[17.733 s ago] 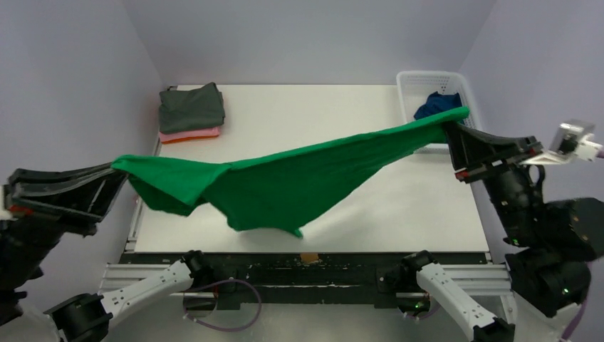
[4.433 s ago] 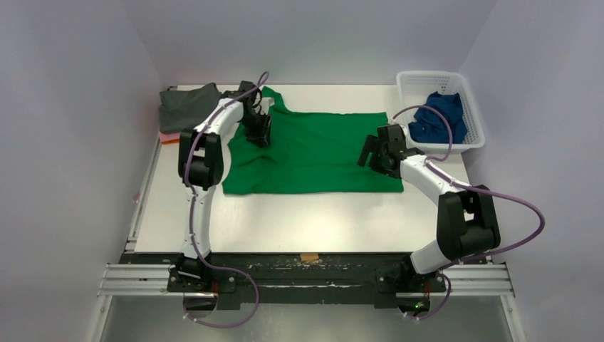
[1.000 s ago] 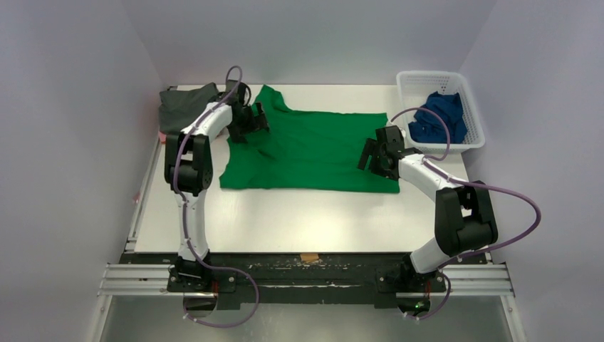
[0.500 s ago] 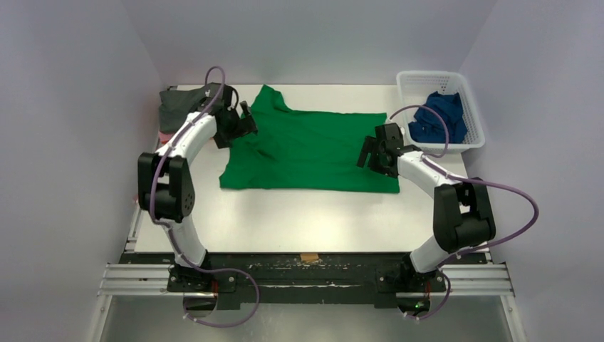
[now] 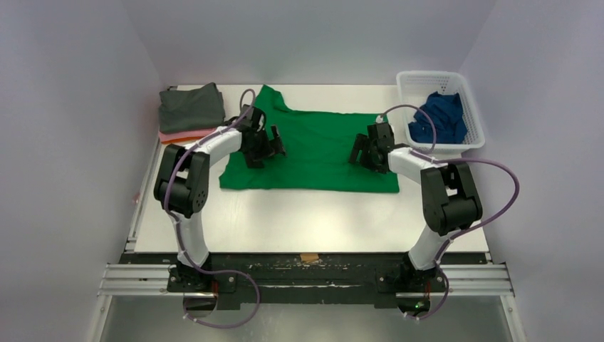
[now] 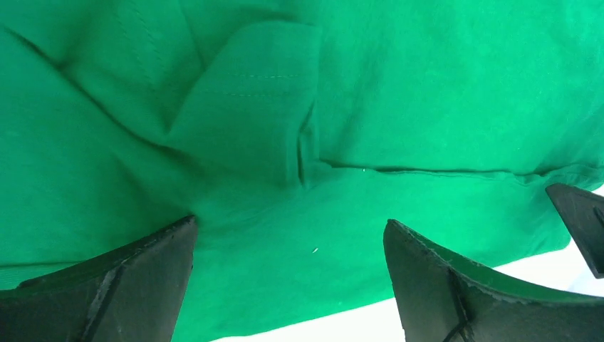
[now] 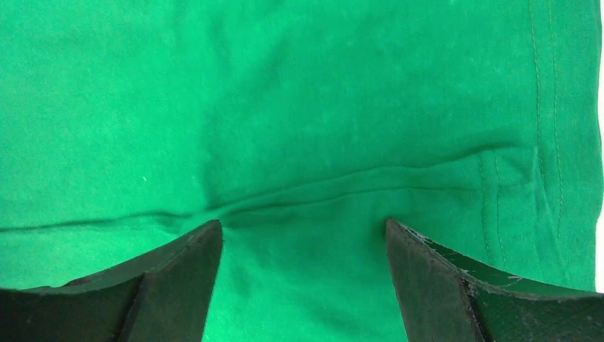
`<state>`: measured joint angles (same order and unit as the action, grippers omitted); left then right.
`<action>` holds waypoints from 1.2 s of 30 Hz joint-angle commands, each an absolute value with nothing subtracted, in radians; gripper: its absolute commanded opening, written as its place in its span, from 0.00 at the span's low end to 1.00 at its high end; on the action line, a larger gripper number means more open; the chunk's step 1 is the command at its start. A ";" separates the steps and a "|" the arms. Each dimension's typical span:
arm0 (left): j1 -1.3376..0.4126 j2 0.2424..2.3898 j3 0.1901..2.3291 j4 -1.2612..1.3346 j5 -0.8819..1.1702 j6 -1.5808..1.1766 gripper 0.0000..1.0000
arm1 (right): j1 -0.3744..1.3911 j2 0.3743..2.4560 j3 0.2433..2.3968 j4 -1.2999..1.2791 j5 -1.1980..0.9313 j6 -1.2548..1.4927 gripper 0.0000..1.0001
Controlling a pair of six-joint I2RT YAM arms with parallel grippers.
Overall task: Fold and stack the t-shirts
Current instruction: Fold the flattened tshirt in 1/3 of the way
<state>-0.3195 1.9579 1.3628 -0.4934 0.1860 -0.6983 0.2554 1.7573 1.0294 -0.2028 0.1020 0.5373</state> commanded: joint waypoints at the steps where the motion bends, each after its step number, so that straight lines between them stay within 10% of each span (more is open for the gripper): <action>1: -0.321 1.921 1.290 -0.466 0.214 -0.729 1.00 | 0.262 1.734 0.915 -0.230 0.107 0.591 0.82; 21: -0.652 1.398 0.579 -0.395 0.031 -1.021 1.00 | 0.262 1.287 0.536 -0.402 0.141 0.706 0.83; 36: -0.844 1.185 0.599 -0.617 -0.203 -1.171 1.00 | 0.262 1.012 0.480 -0.543 0.162 0.759 0.84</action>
